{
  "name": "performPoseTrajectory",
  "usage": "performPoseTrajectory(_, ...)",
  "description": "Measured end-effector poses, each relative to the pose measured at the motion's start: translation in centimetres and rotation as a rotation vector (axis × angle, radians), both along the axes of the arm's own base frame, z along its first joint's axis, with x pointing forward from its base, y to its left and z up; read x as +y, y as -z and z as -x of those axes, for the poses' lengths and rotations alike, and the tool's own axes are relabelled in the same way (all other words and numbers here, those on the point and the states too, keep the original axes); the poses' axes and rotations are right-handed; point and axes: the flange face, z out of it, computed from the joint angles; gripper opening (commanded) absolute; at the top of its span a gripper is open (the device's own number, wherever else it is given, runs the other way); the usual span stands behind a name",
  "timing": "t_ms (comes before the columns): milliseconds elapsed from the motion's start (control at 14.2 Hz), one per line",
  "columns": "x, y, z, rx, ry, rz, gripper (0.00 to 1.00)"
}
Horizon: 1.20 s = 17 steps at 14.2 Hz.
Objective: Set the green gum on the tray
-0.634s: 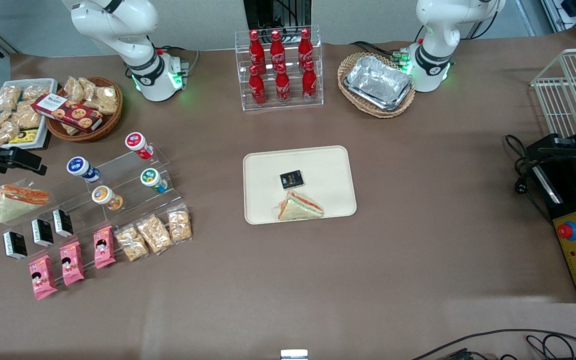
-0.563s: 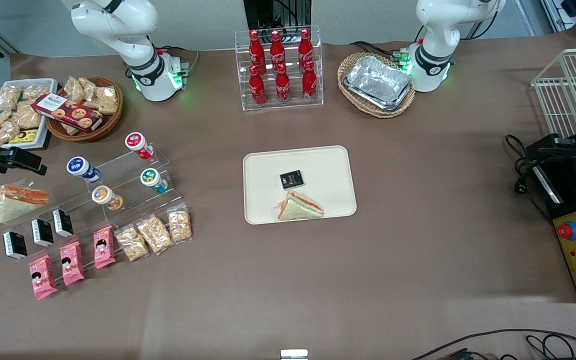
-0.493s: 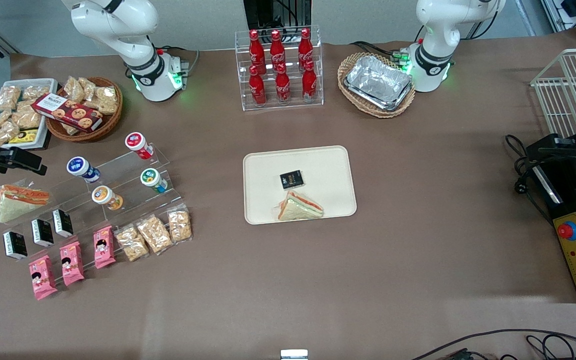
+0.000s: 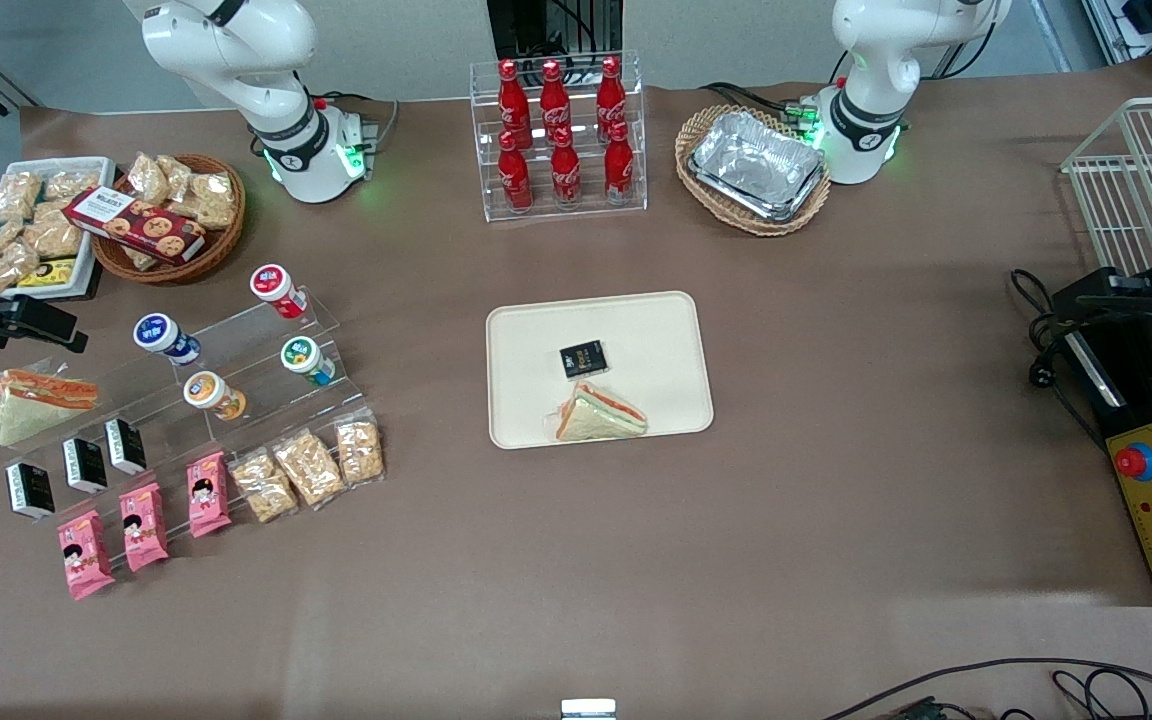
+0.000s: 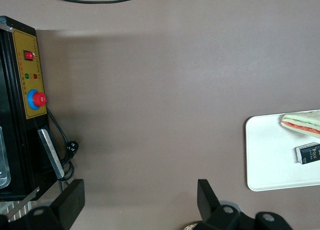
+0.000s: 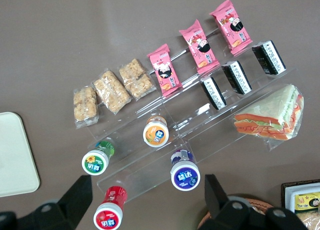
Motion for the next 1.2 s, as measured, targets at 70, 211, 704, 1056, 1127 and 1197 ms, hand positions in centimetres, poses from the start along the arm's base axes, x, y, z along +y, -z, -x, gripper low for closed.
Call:
performPoseTrajectory(70,0.1,0.0,0.0,0.000,-0.001,0.000,1.00)
performPoseTrajectory(211,0.1,-0.1,0.0,-0.002,-0.005,0.012,1.00)
performPoseTrajectory(704,3.7,-1.8,0.4,-0.029,0.001,-0.029,1.00)
performPoseTrajectory(1056,13.3,-1.4,2.7,0.003,0.012,-0.022,1.00)
performPoseTrajectory(1127,14.6,-0.8,3.8,0.001,0.001,-0.017,1.00)
performPoseTrajectory(1197,15.4,-0.2,5.1,-0.014,-0.007,-0.011,1.00)
